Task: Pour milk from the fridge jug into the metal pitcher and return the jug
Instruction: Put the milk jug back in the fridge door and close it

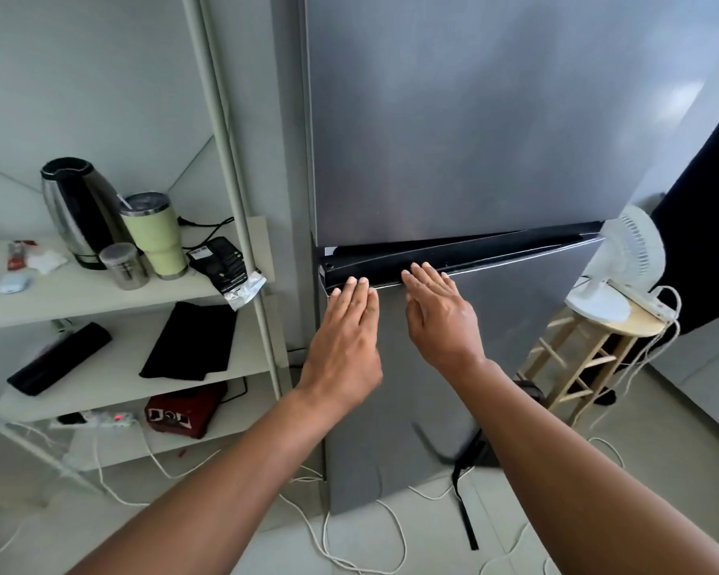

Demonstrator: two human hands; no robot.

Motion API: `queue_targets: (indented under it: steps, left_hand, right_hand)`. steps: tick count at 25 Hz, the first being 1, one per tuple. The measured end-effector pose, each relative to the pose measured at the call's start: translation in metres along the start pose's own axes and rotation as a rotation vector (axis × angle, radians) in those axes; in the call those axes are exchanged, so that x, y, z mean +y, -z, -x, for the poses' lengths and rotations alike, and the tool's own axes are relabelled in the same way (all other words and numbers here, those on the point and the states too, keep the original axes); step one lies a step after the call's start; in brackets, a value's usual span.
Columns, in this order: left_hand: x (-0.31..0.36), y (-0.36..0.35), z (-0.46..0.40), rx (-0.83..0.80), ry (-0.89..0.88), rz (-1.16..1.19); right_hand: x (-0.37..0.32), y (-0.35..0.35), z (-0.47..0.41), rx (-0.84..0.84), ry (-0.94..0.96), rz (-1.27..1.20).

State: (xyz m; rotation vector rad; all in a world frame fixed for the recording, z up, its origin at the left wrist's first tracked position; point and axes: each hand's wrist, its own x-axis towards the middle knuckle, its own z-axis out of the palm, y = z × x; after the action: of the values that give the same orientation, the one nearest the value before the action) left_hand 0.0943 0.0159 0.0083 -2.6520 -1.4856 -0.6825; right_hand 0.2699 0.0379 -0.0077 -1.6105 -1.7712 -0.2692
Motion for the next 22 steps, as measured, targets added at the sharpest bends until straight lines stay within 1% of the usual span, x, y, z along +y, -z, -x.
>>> queue_targets:
  steps: [3, 10, 17, 22]
  left_hand:
    - [-0.008, 0.002, -0.015, -0.006, 0.039, 0.008]
    - [-0.020, -0.003, -0.037, -0.023, 0.078, -0.022]
    - [-0.026, -0.009, -0.043, -0.047, 0.110, -0.053]
    - [-0.021, -0.005, -0.040, -0.096, 0.147, -0.089]
  right_hand:
    - [-0.001, -0.007, -0.011, -0.029, 0.003, -0.001]
    - [-0.003, -0.016, -0.030, -0.216, 0.000, 0.016]
    - [-0.005, -0.016, -0.032, -0.254, -0.010, 0.016]
    - [-0.016, -0.003, -0.043, -0.417, -0.041, 0.051]
